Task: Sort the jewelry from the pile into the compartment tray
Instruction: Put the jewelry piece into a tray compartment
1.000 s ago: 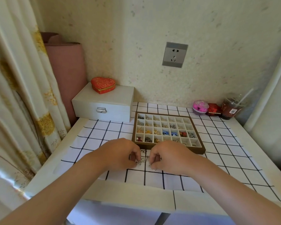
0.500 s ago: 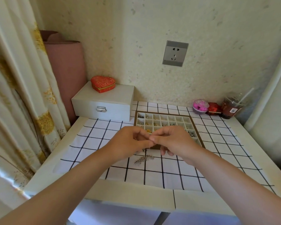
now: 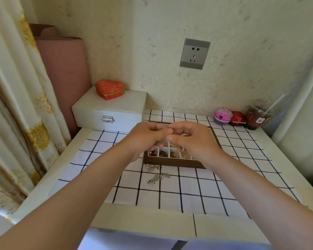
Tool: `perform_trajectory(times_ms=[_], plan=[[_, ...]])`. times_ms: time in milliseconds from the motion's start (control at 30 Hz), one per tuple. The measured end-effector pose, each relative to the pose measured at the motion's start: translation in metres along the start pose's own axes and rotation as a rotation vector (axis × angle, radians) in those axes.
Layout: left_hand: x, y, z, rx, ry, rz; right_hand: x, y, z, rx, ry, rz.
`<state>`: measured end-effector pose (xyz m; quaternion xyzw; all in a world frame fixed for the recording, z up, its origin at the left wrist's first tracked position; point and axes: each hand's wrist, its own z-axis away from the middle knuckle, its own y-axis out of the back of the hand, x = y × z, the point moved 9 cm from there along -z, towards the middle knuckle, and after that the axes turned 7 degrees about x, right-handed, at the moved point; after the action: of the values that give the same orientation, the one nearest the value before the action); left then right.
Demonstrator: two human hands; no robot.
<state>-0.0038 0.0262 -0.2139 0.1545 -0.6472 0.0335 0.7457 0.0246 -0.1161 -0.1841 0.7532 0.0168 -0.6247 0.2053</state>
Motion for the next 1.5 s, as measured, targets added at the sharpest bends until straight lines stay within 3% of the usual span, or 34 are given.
perform_trajectory(times_ms=[167,333,433,600,800,1000,1200,1367,1500], plan=[[0.004,-0.009,-0.022,-0.068,0.017,-0.007,0.005,0.016,-0.026,0.122,0.021,0.043],[0.019,-0.003,-0.043,0.087,-0.274,-0.381,0.015,0.036,-0.067,0.2,0.017,0.234],[0.011,-0.003,-0.054,0.136,-0.4,-0.668,0.023,0.031,-0.09,0.138,0.064,0.419],[-0.009,-0.013,-0.066,0.04,-0.465,-0.806,0.041,0.006,-0.117,-0.044,0.114,0.686],[-0.019,-0.027,-0.071,-0.02,-0.437,-0.871,0.062,-0.01,-0.125,-0.221,0.141,0.961],[-0.027,-0.03,-0.074,-0.051,-0.42,-0.922,0.048,0.003,-0.118,-0.147,0.209,0.954],[-0.028,-0.031,-0.074,-0.053,-0.415,-0.929,0.059,-0.014,-0.105,-0.247,0.257,1.108],[-0.026,-0.031,-0.073,-0.04,-0.435,-0.913,0.049,-0.009,-0.11,-0.135,0.296,1.11],[-0.026,-0.031,-0.072,-0.035,-0.43,-0.909,0.053,-0.016,-0.109,-0.199,0.282,1.134]])
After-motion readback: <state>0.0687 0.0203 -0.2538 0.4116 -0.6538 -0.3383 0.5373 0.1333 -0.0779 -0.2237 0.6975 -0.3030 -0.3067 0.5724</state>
